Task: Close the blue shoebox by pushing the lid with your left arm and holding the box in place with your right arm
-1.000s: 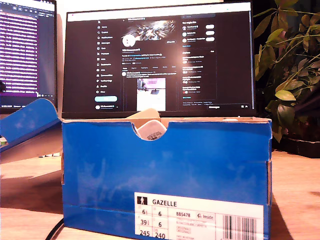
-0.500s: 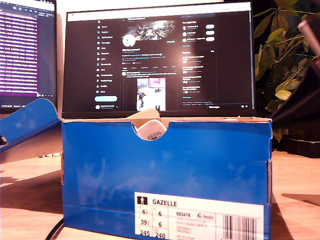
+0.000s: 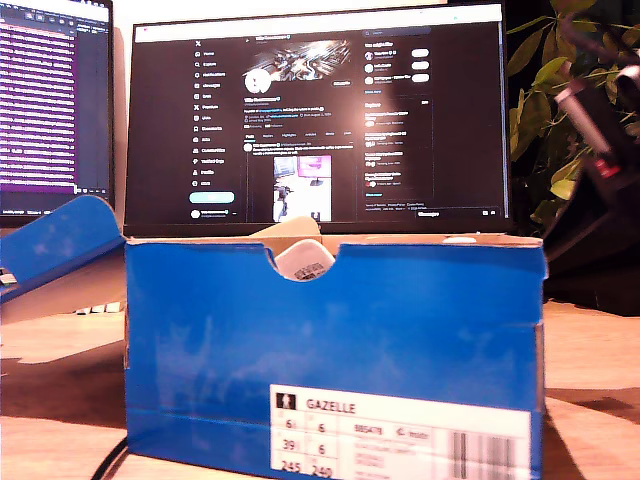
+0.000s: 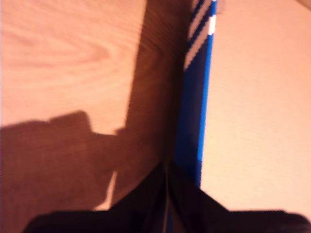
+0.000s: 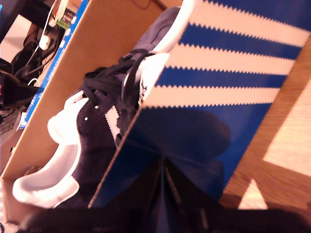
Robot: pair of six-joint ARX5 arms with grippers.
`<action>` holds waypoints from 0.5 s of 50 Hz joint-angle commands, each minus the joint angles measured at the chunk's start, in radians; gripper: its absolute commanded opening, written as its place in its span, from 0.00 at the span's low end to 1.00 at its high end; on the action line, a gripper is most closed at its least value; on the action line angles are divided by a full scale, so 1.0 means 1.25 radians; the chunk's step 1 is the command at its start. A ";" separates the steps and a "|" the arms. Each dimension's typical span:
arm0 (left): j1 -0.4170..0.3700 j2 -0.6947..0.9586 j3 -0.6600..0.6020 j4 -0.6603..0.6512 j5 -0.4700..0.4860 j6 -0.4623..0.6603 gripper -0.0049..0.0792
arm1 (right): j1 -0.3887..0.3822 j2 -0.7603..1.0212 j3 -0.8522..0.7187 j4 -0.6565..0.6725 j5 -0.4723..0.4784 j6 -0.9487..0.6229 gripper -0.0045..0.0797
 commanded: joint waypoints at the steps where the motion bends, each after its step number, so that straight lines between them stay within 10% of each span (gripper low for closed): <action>1: -0.007 0.007 0.005 -0.007 0.023 0.013 0.04 | 0.020 0.011 0.013 0.022 -0.004 0.002 0.04; 25: -0.017 0.007 0.176 -0.117 0.181 0.013 0.04 | 0.024 0.021 0.013 0.022 -0.004 -0.001 0.04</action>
